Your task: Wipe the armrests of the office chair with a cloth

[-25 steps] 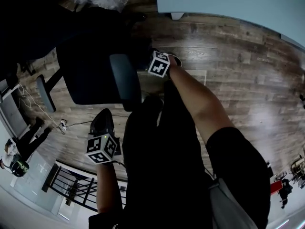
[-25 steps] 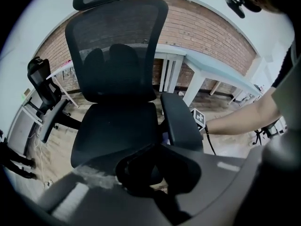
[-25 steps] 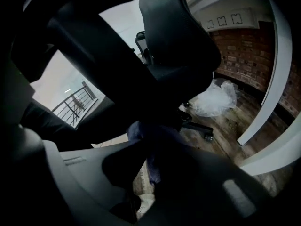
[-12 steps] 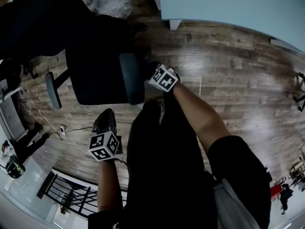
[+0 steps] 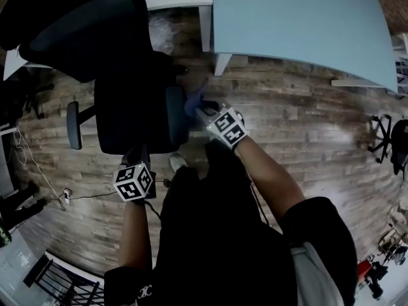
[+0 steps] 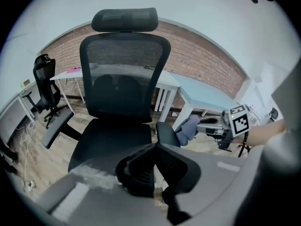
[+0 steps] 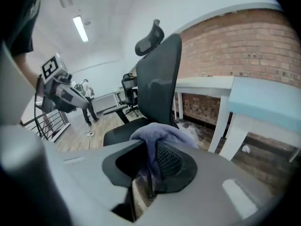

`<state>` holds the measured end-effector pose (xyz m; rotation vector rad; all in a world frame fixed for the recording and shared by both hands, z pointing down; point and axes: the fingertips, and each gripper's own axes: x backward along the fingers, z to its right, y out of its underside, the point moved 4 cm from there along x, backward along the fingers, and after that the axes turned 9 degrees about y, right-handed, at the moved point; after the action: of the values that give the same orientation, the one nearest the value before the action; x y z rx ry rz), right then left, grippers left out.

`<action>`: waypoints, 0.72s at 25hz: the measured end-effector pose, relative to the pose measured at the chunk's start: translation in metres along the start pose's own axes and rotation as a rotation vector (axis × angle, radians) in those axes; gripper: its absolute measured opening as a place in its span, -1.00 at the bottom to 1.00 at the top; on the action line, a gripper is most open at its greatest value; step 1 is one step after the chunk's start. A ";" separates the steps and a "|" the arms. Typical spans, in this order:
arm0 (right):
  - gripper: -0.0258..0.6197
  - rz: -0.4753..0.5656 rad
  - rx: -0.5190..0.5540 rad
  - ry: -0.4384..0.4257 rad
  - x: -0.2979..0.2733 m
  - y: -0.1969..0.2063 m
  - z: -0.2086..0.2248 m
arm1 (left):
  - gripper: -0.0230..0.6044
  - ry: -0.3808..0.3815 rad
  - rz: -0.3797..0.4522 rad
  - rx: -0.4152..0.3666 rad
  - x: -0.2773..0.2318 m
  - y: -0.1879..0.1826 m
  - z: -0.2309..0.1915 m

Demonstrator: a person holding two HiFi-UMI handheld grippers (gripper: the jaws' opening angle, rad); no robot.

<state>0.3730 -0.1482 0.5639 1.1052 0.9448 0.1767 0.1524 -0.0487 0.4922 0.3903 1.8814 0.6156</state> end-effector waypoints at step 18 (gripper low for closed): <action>-0.70 0.312 -0.129 0.219 0.120 -0.120 -0.162 | -0.91 0.104 0.255 -0.094 0.110 -0.012 -0.084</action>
<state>0.2917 -0.0288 0.3794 1.1235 0.9346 0.6163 0.0331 -0.0192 0.4274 0.5500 1.9080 0.9073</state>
